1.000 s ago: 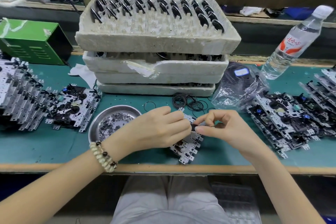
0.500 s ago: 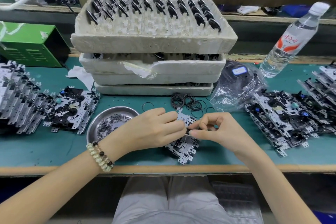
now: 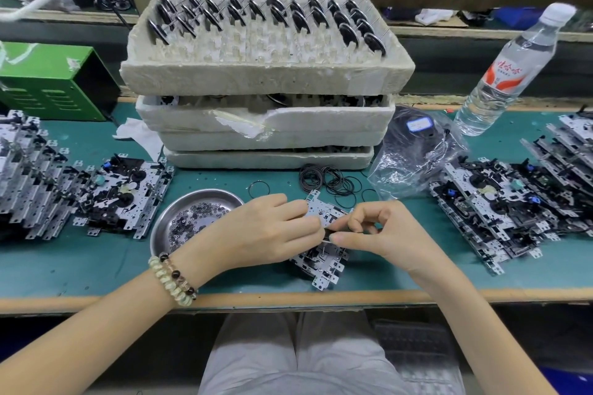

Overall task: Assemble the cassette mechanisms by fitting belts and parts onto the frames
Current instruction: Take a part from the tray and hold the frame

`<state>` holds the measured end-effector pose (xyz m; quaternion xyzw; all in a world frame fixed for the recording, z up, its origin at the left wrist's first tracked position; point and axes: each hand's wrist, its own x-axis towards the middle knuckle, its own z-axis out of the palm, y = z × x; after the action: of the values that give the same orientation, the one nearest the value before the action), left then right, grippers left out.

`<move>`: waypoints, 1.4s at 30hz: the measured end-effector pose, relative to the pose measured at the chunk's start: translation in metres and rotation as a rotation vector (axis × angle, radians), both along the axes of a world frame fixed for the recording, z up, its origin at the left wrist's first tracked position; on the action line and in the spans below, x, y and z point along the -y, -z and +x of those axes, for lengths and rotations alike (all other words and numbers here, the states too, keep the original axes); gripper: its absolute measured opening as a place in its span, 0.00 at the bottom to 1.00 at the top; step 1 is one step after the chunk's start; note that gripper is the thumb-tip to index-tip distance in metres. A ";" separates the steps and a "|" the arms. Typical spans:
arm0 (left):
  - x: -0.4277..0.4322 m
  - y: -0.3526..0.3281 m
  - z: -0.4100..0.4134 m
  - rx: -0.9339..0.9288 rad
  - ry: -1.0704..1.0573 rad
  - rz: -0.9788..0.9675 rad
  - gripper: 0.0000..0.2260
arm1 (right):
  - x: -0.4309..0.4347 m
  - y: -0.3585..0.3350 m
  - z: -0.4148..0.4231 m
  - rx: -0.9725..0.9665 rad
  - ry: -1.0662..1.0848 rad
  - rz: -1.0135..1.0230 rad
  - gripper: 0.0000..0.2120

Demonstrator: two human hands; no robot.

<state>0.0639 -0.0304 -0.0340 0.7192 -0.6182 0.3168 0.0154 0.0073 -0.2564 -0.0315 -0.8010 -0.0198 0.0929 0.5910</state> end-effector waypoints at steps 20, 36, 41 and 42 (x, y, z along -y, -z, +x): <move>0.022 -0.010 0.023 -0.950 -0.610 -0.097 0.23 | 0.002 0.022 -0.036 0.449 0.455 -0.441 0.19; 0.085 -0.004 0.023 -0.961 -0.680 -0.077 0.17 | -0.008 0.033 -0.036 0.470 0.661 -0.545 0.16; 0.089 -0.002 0.028 -1.159 -0.770 -0.098 0.19 | -0.011 0.035 -0.044 0.502 0.577 -0.601 0.14; 0.090 -0.003 0.030 -1.187 -0.787 -0.085 0.20 | -0.014 0.036 -0.047 0.505 0.552 -0.595 0.12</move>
<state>0.0935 -0.1206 -0.0310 0.9389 -0.1871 -0.1223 0.2619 -0.0399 -0.2420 -0.0672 -0.9083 0.0779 -0.2636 0.3154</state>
